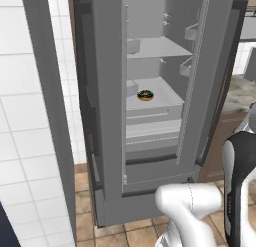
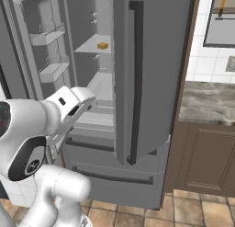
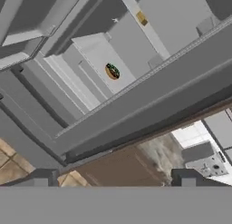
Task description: Take the cake and donut from the fridge and place them on the empty tray on the dining counter.
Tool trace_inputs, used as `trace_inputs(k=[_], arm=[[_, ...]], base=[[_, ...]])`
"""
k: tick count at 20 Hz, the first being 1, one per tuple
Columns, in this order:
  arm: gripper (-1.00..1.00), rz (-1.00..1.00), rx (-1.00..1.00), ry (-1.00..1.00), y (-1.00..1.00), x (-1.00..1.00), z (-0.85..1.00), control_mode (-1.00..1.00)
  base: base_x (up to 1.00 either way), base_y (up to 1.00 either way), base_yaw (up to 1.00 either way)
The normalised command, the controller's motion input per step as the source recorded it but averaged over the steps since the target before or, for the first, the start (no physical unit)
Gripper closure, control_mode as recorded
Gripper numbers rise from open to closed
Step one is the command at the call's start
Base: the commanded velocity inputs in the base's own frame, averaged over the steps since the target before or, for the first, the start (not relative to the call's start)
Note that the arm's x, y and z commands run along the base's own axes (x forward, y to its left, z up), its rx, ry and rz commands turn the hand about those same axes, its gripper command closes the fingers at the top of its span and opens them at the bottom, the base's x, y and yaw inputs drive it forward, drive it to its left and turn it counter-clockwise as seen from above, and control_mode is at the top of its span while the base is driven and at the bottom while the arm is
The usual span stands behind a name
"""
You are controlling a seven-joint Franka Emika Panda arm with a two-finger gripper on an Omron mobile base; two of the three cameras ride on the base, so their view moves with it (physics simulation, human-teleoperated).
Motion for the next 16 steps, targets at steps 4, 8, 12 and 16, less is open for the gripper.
trace_inputs(k=[4,8,12,16], arm=[[-1.00,0.29,-0.07,0.00,0.46,-0.17,-0.20,-1.00],[-1.00,0.29,-0.05,0.00,0.64,-0.11,-0.25,-1.00],[-1.00,0.12,-0.13,0.00,0.74,0.00,-0.49,-1.00],[-1.00,0.00,-0.13,0.00,0.01,0.04,-0.27,-1.00]], base=[[0.00,0.00,0.00],[0.00,0.00,0.00],[0.00,0.00,0.00],[0.00,0.00,0.00]])
